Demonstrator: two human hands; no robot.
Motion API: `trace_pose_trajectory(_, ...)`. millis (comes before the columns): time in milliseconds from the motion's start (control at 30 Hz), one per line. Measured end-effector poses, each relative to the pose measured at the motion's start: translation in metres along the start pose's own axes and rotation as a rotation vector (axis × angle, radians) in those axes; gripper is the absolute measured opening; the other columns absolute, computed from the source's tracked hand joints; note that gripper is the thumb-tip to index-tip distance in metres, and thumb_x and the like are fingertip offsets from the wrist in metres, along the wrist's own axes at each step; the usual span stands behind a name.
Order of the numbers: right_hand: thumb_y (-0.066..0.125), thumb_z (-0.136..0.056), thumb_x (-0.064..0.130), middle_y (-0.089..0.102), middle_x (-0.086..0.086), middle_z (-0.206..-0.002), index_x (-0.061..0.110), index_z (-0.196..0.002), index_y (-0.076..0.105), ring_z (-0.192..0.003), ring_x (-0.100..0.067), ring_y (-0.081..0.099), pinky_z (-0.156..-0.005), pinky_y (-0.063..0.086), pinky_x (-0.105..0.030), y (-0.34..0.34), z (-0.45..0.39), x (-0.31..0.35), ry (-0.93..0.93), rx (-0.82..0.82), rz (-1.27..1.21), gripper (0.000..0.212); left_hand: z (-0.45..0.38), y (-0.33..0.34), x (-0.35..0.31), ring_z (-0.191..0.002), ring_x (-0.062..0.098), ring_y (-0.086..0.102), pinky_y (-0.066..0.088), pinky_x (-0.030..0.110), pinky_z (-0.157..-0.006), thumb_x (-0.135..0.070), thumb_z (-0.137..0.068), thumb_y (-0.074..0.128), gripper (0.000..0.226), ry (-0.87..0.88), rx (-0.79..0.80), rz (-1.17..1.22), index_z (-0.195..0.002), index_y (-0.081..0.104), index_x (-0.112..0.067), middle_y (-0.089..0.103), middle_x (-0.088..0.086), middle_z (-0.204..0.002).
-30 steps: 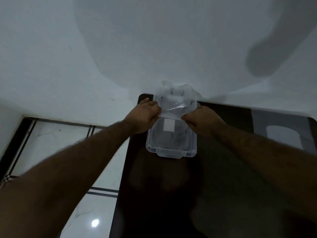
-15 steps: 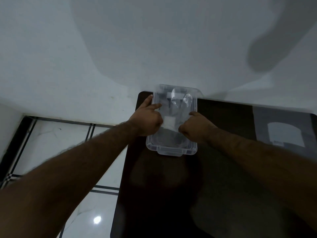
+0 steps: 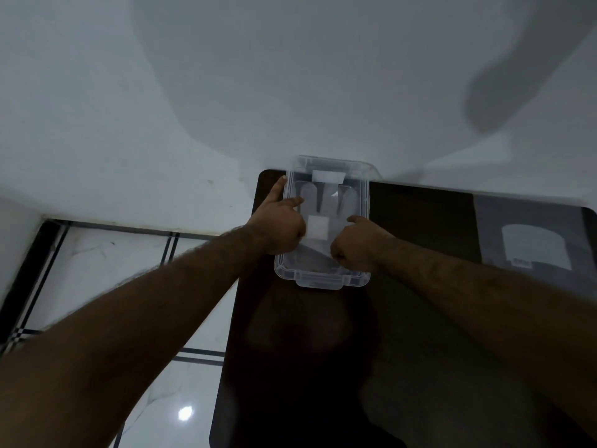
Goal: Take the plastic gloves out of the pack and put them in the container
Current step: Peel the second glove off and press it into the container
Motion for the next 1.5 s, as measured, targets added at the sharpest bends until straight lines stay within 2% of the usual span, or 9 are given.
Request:
trace_pose_trajectory(267, 0.058, -0.104, 0.045, 0.071, 0.0, -0.134, 0.028, -0.134, 0.07, -0.135, -0.022, 0.059, -0.132, 0.01, -0.056, 0.002, -0.002, 0.006, -0.014, 0.1, 0.006, 0.037, 0.003, -0.007, -0.008, -0.159, 0.027, 0.036, -0.017, 0.07, -0.126, -0.042, -0.103, 0.058, 0.026, 0.014, 0.061, 0.012, -0.114, 0.079, -0.031, 0.076, -0.003, -0.132)
trace_pose_trajectory(533, 0.056, -0.106, 0.041, 0.067, 0.002, -0.138, 0.032, -0.141, 0.065, -0.138, -0.023, 0.057, -0.131, 0.014, -0.06, 0.004, -0.002, 0.005, -0.04, 0.152, 0.031, 0.037, 0.005, 0.001, -0.015, -0.164, 0.025, 0.024, -0.02, 0.075, -0.122, -0.053, -0.105, 0.051, 0.037, 0.091, 0.171, -0.018, -0.122, 0.078, -0.035, 0.07, -0.007, -0.142)
trace_pose_trajectory(667, 0.06, -0.105, 0.038, 0.064, 0.001, -0.143, 0.034, -0.143, 0.061, -0.142, -0.028, 0.051, -0.13, 0.015, -0.061, 0.007, -0.002, 0.008, -0.068, 0.185, 0.09, 0.038, 0.005, 0.016, -0.02, -0.165, 0.025, 0.021, -0.031, 0.072, -0.115, -0.063, -0.106, 0.039, 0.051, 0.151, 0.243, -0.073, -0.123, 0.078, -0.036, 0.073, -0.008, -0.139)
trace_pose_trajectory(767, 0.062, -0.104, 0.036, 0.064, -0.001, -0.142, 0.03, -0.138, 0.064, -0.14, -0.029, 0.053, -0.128, 0.023, -0.057, 0.006, 0.0, 0.012, -0.056, 0.203, 0.143, 0.035, 0.005, 0.023, -0.025, -0.166, 0.026, 0.016, -0.034, 0.072, -0.114, -0.069, -0.108, 0.028, 0.062, 0.195, 0.271, -0.11, -0.129, 0.075, -0.035, 0.071, -0.008, -0.142)
trace_pose_trajectory(933, 0.061, -0.104, 0.04, 0.068, -0.004, -0.134, 0.025, -0.132, 0.067, -0.126, -0.029, 0.062, -0.119, 0.039, -0.051, 0.004, -0.002, 0.017, -0.04, 0.154, 0.121, 0.033, 0.006, 0.019, -0.032, -0.167, 0.025, 0.012, -0.025, 0.072, -0.121, -0.066, -0.111, 0.019, 0.066, 0.223, 0.285, -0.096, -0.143, 0.065, -0.032, 0.063, -0.007, -0.153)
trace_pose_trajectory(1067, 0.058, -0.106, 0.04, 0.068, -0.007, -0.134, 0.019, -0.132, 0.066, -0.125, -0.027, 0.062, -0.118, 0.041, -0.047, 0.001, -0.002, 0.019, -0.009, 0.177, 0.109, 0.035, 0.006, 0.022, -0.03, -0.166, 0.025, 0.017, -0.032, 0.068, -0.115, -0.067, -0.111, 0.019, 0.069, 0.195, 0.345, -0.094, -0.142, 0.066, -0.028, 0.063, -0.002, -0.153)
trace_pose_trajectory(1200, 0.057, -0.106, 0.042, 0.068, -0.005, -0.132, 0.024, -0.132, 0.069, -0.12, -0.026, 0.063, -0.112, 0.045, -0.045, -0.009, -0.004, 0.017, -0.023, 0.139, 0.062, 0.033, 0.001, 0.014, -0.031, -0.165, 0.024, 0.021, -0.024, 0.07, -0.121, -0.063, -0.112, 0.02, 0.067, 0.2, 0.339, -0.082, -0.139, 0.069, -0.025, 0.067, 0.0, -0.147)
trace_pose_trajectory(1367, 0.058, -0.106, 0.043, 0.065, -0.007, -0.138, 0.022, -0.139, 0.065, -0.126, -0.028, 0.06, -0.114, 0.042, -0.042, -0.006, -0.004, 0.019, 0.004, 0.244, 0.069, 0.04, 0.0, 0.021, -0.035, -0.163, 0.024, 0.026, -0.022, 0.072, -0.121, -0.064, -0.111, 0.024, 0.065, 0.232, 0.381, -0.104, -0.15, 0.06, -0.027, 0.061, 0.0, -0.154)
trace_pose_trajectory(1500, 0.056, -0.107, 0.035, 0.069, -0.005, -0.128, 0.022, -0.135, 0.066, -0.116, -0.026, 0.066, -0.111, 0.047, -0.045, -0.023, -0.009, 0.013, 0.001, 0.042, 0.146, 0.032, -0.01, 0.006, -0.03, -0.151, 0.025, 0.046, -0.012, 0.072, -0.124, -0.053, -0.111, 0.04, 0.046, 0.236, 0.331, -0.161, -0.137, 0.068, -0.028, 0.068, 0.001, -0.139)
Point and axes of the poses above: each hand's wrist, its own z-axis away from the middle knuckle, its own y-axis out of the palm, x = y × z, the point moved 8 cm from there along -z, towards the middle knuckle
